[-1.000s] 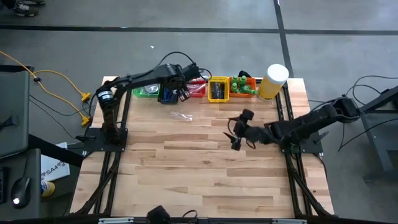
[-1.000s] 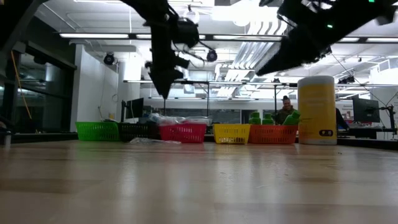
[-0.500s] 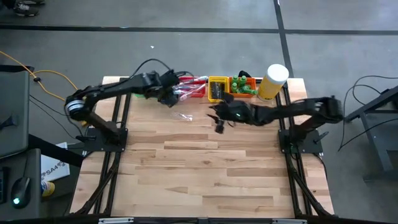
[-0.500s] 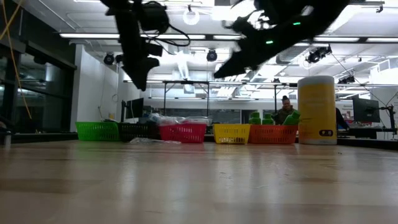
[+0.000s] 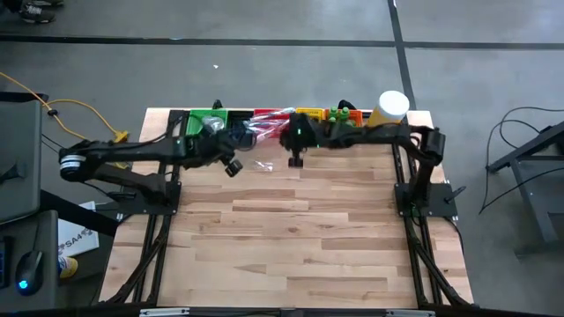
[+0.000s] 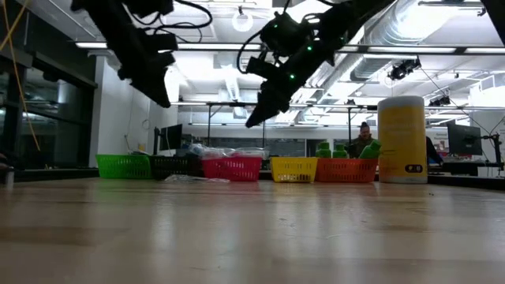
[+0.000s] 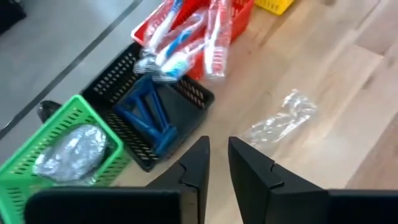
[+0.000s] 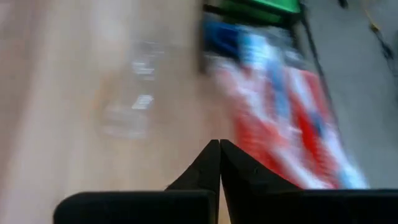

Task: Pick & Place Travel size toiletries
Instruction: Adjust the toothbrushes in the red basket

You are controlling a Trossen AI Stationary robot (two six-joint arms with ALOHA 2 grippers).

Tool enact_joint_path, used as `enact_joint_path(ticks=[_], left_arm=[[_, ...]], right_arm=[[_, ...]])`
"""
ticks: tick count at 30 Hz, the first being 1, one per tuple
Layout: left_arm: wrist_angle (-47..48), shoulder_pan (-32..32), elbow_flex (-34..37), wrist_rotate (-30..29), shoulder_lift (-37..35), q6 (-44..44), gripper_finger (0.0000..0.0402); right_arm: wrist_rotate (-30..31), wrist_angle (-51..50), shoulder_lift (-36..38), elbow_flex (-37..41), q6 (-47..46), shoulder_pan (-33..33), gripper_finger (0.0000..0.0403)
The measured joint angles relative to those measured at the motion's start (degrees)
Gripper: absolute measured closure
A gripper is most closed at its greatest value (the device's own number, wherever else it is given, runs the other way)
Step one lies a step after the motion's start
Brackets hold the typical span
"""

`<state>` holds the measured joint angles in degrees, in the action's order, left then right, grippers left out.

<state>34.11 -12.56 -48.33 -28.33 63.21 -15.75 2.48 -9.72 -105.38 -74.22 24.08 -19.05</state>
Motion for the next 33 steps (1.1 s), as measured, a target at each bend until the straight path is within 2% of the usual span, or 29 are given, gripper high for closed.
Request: enact_joint_path(ticks=[5, 10, 15, 19, 21, 25, 28, 33], left_arm=[[-1.66, 4.93, 4.01, -3.6, -2.97, -3.3, 0.0352], [-0.85, 8.6, 5.62, -8.86, -3.48, -6.4, 0.0353], [-1.86, 10.1, 5.61, -11.39, -3.44, -6.65, 0.0353], [-3.63, 9.95, 5.61, -11.93, -3.44, -5.38, 0.0353], [-4.43, 9.95, 5.61, -12.2, -3.44, -4.29, 0.0353], [-4.96, 9.95, 5.61, -12.8, -3.47, -3.96, 0.0353], [-4.78, 9.95, 5.58, -12.78, -3.49, -4.02, 0.0353], [-4.37, 9.97, 5.58, -12.46, -3.36, -4.02, 0.0353]], right_arm=[[-0.42, -5.28, -0.04, -4.6, -1.0, -6.25, 0.0401], [-6.73, -6.38, -0.04, -4.92, 1.84, -10.82, 0.0401], [-8.74, -5.86, -0.81, -4.95, 2.7, -11.28, 0.0401], [-11.48, -4.07, -3.22, -5.06, 4.71, -9.15, 0.0401], [-10.62, -3.17, -4.7, -6.64, 6.29, -7.45, 0.0401], [-3.81, 0.31, -7.39, -9.38, 9.33, -4.99, 0.0399], [-0.23, -0.66, -9.01, -11.84, 11.61, -5.12, 0.0389], [-3.74, -6.68, -9.39, -14.51, 11.86, -8.11, 0.033]])
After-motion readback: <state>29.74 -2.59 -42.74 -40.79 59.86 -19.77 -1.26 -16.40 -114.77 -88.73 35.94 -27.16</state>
